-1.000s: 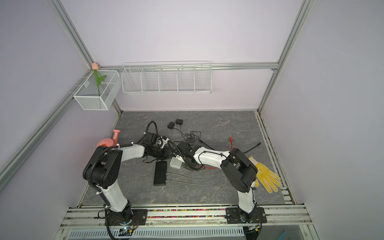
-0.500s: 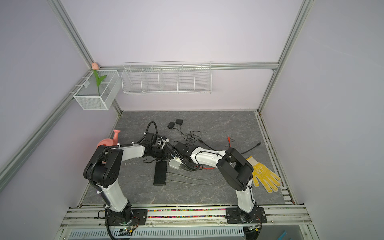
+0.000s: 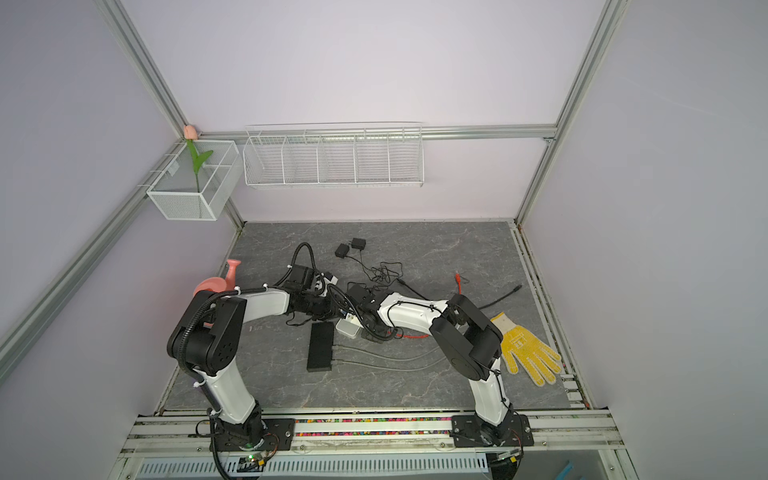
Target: Insert the plug into the switch port
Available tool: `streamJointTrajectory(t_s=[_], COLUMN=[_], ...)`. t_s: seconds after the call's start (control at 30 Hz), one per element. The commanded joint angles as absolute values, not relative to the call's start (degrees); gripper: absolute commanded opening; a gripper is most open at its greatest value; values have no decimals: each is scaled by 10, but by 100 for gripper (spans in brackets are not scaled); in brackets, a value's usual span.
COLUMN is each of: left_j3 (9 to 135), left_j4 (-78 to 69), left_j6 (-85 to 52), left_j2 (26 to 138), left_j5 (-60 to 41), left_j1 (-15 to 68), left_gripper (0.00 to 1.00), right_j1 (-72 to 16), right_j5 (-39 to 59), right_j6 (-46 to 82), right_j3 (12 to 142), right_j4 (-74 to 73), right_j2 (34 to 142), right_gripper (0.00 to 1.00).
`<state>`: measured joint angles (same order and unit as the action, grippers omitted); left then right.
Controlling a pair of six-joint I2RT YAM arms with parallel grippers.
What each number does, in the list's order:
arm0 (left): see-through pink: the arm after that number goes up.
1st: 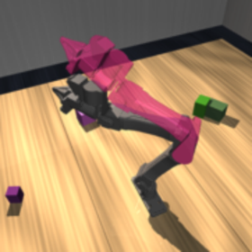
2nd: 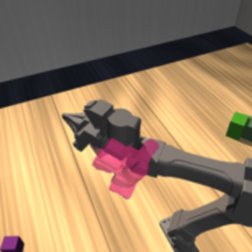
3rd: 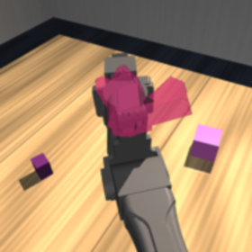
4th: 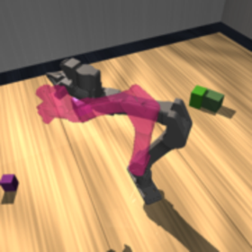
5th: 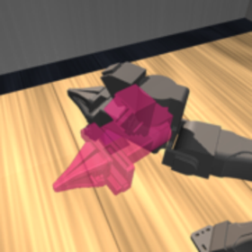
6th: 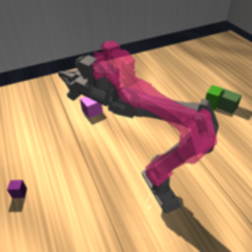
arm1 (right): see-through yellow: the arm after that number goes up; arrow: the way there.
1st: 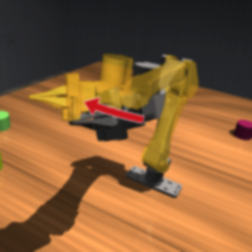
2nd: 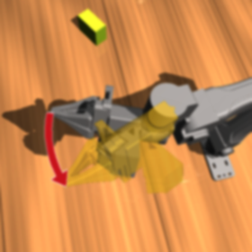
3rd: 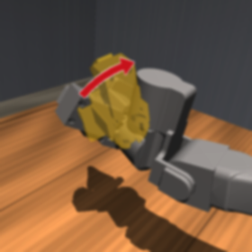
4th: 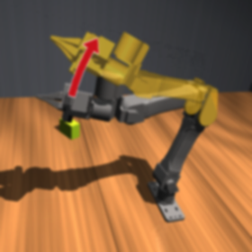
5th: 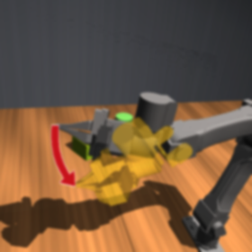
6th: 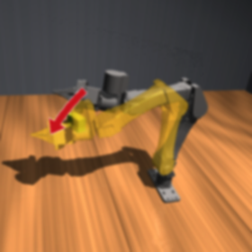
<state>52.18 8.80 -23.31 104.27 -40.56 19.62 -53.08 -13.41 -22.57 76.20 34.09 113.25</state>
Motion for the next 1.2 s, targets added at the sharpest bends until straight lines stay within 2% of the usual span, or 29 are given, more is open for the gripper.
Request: streamJointTrajectory(t_s=[0.0, 0.4, 1.17], left_j3=[512, 497, 492], left_j4=[83, 70, 73], left_j6=[-226, -232, -229], left_j2=[1046, 1044, 1033], left_j5=[-416, -414, -411], left_j1=[203, 205, 205], left_gripper=[34, 33, 32], right_j1=[-536, -538, -535], right_j5=[-110, -88, -114], right_j6=[-235, -241, -230], right_j3=[777, 786, 772], right_j4=[330, 338, 329], right_j2=[1146, 1142, 1134], right_gripper=[7, 7, 7])
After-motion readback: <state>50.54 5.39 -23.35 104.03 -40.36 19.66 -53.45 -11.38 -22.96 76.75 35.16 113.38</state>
